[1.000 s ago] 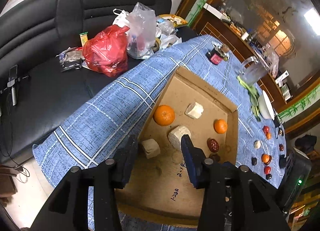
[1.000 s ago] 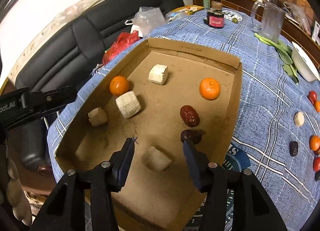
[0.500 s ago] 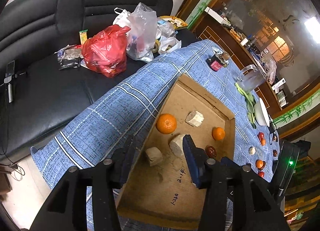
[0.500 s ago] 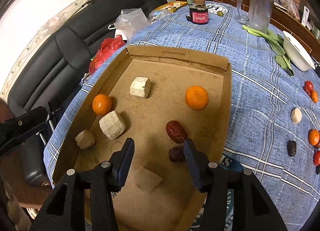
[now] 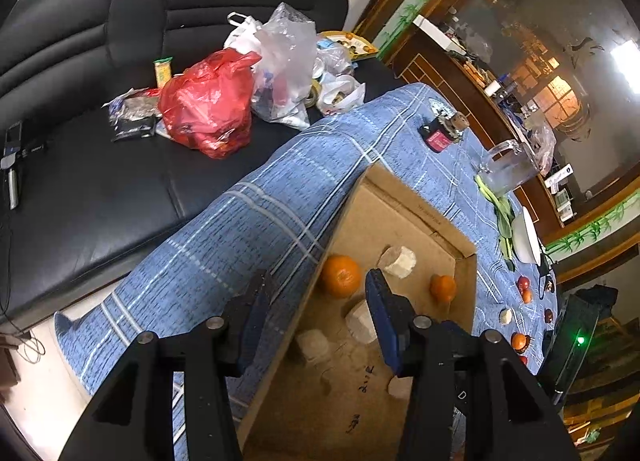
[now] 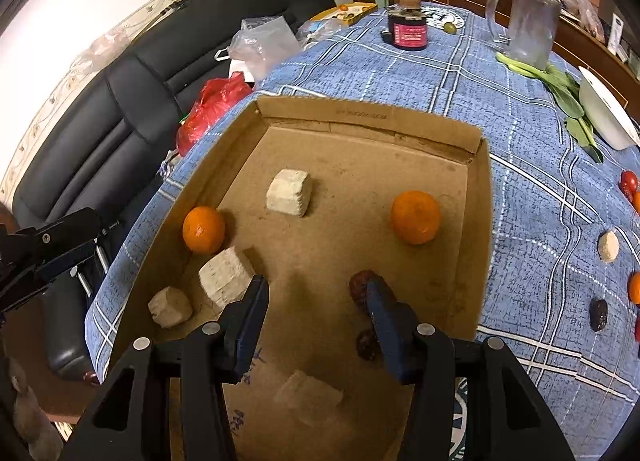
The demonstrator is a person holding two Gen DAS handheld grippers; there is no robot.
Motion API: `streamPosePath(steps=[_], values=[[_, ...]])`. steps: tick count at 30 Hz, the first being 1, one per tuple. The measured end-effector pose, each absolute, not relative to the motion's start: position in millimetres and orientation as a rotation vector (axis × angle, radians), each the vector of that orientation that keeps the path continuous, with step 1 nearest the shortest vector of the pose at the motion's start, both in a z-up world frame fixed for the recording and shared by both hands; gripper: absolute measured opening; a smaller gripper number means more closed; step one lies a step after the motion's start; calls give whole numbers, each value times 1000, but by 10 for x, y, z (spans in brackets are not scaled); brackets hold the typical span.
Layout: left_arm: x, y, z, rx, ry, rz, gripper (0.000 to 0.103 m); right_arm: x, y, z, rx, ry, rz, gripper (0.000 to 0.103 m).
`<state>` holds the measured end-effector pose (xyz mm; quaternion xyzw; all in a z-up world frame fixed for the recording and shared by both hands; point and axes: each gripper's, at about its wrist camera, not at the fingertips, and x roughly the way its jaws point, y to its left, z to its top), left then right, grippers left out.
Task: Organize fruits
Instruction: 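Withdraw both grippers from the tray back over the table, then grasp a round tan cake with the left gripper while the right grasps a red tomato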
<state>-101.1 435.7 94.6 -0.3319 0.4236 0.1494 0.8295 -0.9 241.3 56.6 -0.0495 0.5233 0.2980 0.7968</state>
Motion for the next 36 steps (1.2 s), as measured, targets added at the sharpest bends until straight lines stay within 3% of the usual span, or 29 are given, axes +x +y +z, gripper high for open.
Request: streamPosePath(steps=[11, 23, 36], values=[[-361, 3878, 849, -676, 932, 138, 51, 173, 1480, 551, -19, 1111, 406, 60], [381, 2520, 621, -536, 1074, -80, 51, 231, -288, 539, 187, 1080, 98, 62], [684, 1193, 358, -349, 1189, -234, 51, 481, -1310, 424, 256, 1059, 99, 62]])
